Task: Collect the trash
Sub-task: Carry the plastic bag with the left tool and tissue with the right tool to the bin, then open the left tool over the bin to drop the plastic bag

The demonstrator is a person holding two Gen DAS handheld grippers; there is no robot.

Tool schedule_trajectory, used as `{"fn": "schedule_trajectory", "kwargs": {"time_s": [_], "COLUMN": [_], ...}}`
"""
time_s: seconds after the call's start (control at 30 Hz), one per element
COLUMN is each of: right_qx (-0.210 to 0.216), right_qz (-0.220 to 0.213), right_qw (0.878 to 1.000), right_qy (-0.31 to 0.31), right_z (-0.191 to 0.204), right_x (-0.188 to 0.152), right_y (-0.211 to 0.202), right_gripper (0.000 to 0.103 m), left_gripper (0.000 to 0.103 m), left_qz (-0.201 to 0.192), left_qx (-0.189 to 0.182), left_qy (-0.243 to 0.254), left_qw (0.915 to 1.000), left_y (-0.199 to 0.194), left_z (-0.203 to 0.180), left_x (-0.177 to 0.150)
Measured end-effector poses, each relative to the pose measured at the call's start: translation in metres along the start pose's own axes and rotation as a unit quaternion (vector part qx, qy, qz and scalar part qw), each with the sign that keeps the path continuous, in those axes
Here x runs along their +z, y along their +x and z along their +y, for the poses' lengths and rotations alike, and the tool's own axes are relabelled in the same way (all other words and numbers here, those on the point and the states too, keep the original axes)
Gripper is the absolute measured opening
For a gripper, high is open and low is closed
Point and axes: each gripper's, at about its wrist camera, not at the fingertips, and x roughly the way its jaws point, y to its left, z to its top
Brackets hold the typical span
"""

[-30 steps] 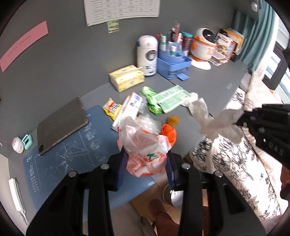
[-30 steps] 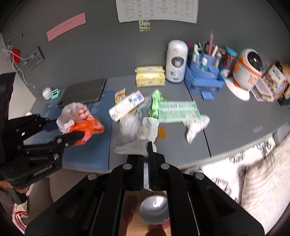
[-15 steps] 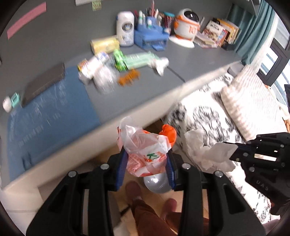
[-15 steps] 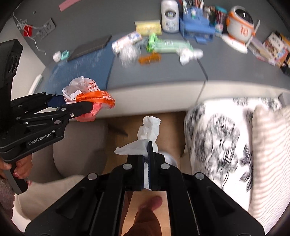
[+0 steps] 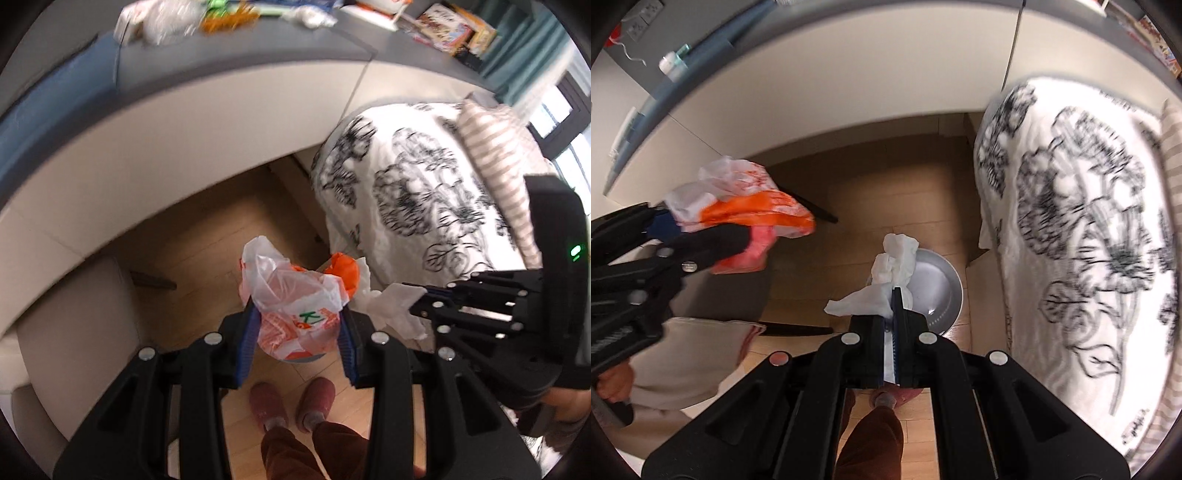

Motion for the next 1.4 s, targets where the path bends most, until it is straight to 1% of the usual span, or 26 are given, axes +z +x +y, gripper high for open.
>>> {"fn": "schedule_trajectory", "kwargs": {"time_s": [0.07, 0.13, 0.17, 0.2, 0.23, 0.27, 0.37, 0.5, 0.63, 0.73, 0.8, 0.83, 0.87, 0.9, 0.93, 1.0, 1.1, 1.23, 1.3, 1.4], "right_qx": [0.002, 0.000, 0.001, -0.001, -0.003, -0.007, -0.014, -0.027, -0.048, -0.063, -0.069, -0.072, -0.075, -0.077, -0.079, -0.081, -0.085, -0.087, -0.087, -0.083], "right_qz": [0.011, 0.019, 0.021, 0.021, 0.017, 0.013, 0.011, 0.005, -0.003, -0.008, -0.009, -0.010, -0.009, -0.009, -0.008, -0.006, -0.006, -0.011, -0.015, -0.025], "right_qw": [1.000, 1.000, 1.000, 1.000, 1.000, 1.000, 0.999, 0.998, 0.996, 0.995, 0.994, 0.993, 0.993, 0.993, 0.992, 0.991, 0.989, 0.989, 0.989, 0.989], "right_qy": [0.006, 0.013, 0.017, 0.023, 0.026, 0.025, 0.030, 0.055, 0.072, 0.081, 0.086, 0.089, 0.091, 0.094, 0.098, 0.106, 0.117, 0.122, 0.121, 0.118], "right_z": [-0.001, -0.002, -0.004, -0.004, -0.005, -0.005, -0.011, -0.028, -0.039, -0.048, -0.055, -0.058, -0.061, -0.064, -0.067, -0.075, -0.082, -0.084, -0.084, -0.082], "right_x": [-0.002, -0.005, -0.006, -0.007, -0.008, -0.010, -0.014, -0.023, -0.031, -0.038, -0.043, -0.047, -0.050, -0.053, -0.056, -0.060, -0.067, -0.071, -0.071, -0.063], "right_y": [0.019, 0.030, 0.033, 0.034, 0.033, 0.030, 0.023, 0.006, -0.009, -0.015, -0.016, -0.017, -0.018, -0.019, -0.020, -0.023, -0.027, -0.042, -0.052, -0.072], "right_gripper": [0.004, 0.010, 0.023, 0.040, 0.046, 0.048, 0.048, 0.048, 0.048, 0.048, 0.048, 0.048, 0.048, 0.048, 0.048, 0.048, 0.048, 0.048, 0.048, 0.048], "left_gripper": [0.038, 0.038, 0.038, 0.039, 0.039, 0.039, 0.039, 0.039, 0.039, 0.040, 0.047, 0.055, 0.059, 0.067, 0.070, 0.070, 0.070, 0.070, 0.070, 0.075], "left_qz": [0.002, 0.005, 0.005, 0.006, 0.009, 0.010, 0.017, 0.021, 0.033, 0.047, 0.051, 0.051, 0.051, 0.053, 0.055, 0.064, 0.074, 0.082, 0.082, 0.074], "left_qx": [-0.004, 0.003, 0.005, 0.004, -0.001, -0.003, -0.009, -0.021, -0.028, -0.043, -0.058, -0.060, -0.062, -0.065, -0.063, -0.057, -0.052, -0.040, -0.033, -0.015], "left_qy": [-0.012, -0.004, 0.001, 0.003, 0.003, 0.004, 0.015, 0.033, 0.054, 0.061, 0.059, 0.056, 0.055, 0.052, 0.051, 0.052, 0.058, 0.072, 0.076, 0.080], "left_qw": [0.9999, 1.0000, 1.0000, 1.0000, 1.0000, 0.9999, 0.9997, 0.9990, 0.9976, 0.9961, 0.9953, 0.9953, 0.9952, 0.9951, 0.9952, 0.9949, 0.9942, 0.9932, 0.9932, 0.9939], "left_y": [0.005, 0.008, 0.010, 0.011, 0.012, 0.013, 0.020, 0.029, 0.052, 0.074, 0.085, 0.090, 0.093, 0.098, 0.102, 0.109, 0.112, 0.104, 0.094, 0.070], "left_z": [0.006, 0.005, 0.004, 0.003, 0.002, 0.001, -0.006, -0.018, -0.037, -0.051, -0.058, -0.061, -0.064, -0.066, -0.068, -0.071, -0.074, -0.074, -0.074, -0.073], "left_x": [-0.002, -0.003, -0.004, -0.004, -0.004, -0.004, -0.006, -0.005, -0.006, -0.010, -0.011, -0.012, -0.012, -0.013, -0.013, -0.014, -0.017, -0.021, -0.020, -0.016]}}
